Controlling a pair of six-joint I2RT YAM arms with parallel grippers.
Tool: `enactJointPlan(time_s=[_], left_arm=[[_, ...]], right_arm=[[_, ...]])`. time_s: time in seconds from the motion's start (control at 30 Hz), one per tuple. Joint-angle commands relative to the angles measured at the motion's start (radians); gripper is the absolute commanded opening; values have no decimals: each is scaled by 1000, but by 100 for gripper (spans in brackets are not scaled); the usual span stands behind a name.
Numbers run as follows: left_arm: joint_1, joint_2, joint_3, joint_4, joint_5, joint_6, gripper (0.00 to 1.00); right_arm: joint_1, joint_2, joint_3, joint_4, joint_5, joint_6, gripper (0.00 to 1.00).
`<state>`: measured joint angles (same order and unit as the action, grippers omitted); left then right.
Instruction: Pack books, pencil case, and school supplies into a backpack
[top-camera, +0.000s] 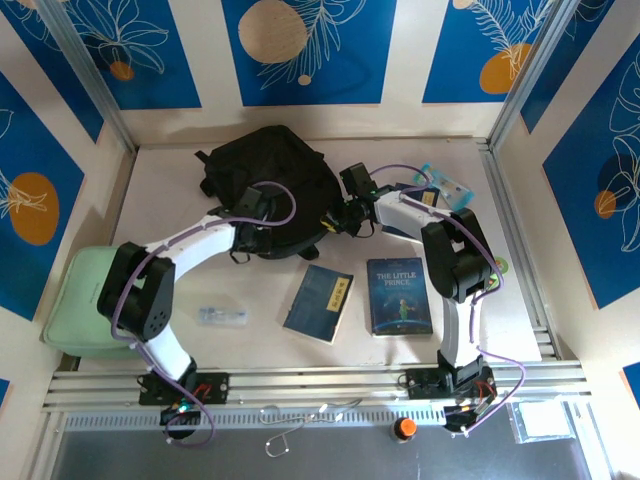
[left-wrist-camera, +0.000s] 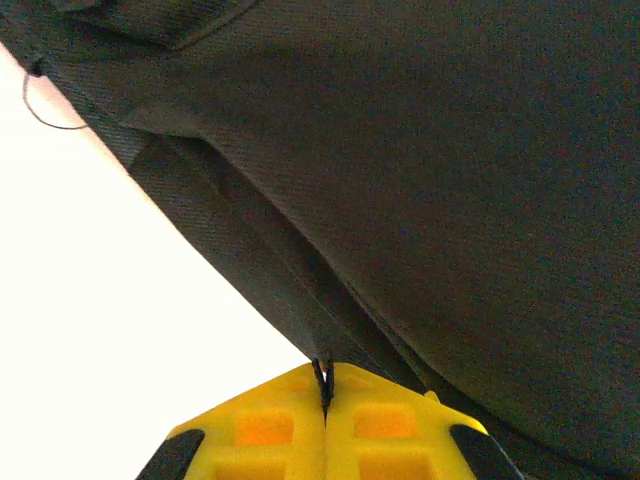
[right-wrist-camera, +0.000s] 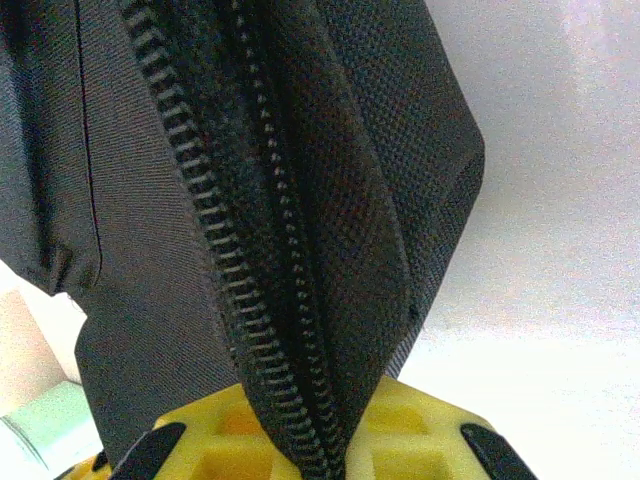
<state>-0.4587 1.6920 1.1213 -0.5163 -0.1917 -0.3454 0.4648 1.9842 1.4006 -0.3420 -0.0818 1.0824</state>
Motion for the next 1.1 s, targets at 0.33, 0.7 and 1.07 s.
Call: enactJointPlan(time_s=[0.33, 0.7, 1.07], left_arm=[[169, 96, 45, -19, -22, 49, 0], [227, 58, 57, 79, 10, 102, 0], [227, 3, 48, 127, 205, 153, 0]], right_arm=[[-48, -51, 6, -61, 101, -44, 10], [-60, -83, -47, -21, 80, -55, 10], [-61, -96, -92, 61, -20, -46, 16]])
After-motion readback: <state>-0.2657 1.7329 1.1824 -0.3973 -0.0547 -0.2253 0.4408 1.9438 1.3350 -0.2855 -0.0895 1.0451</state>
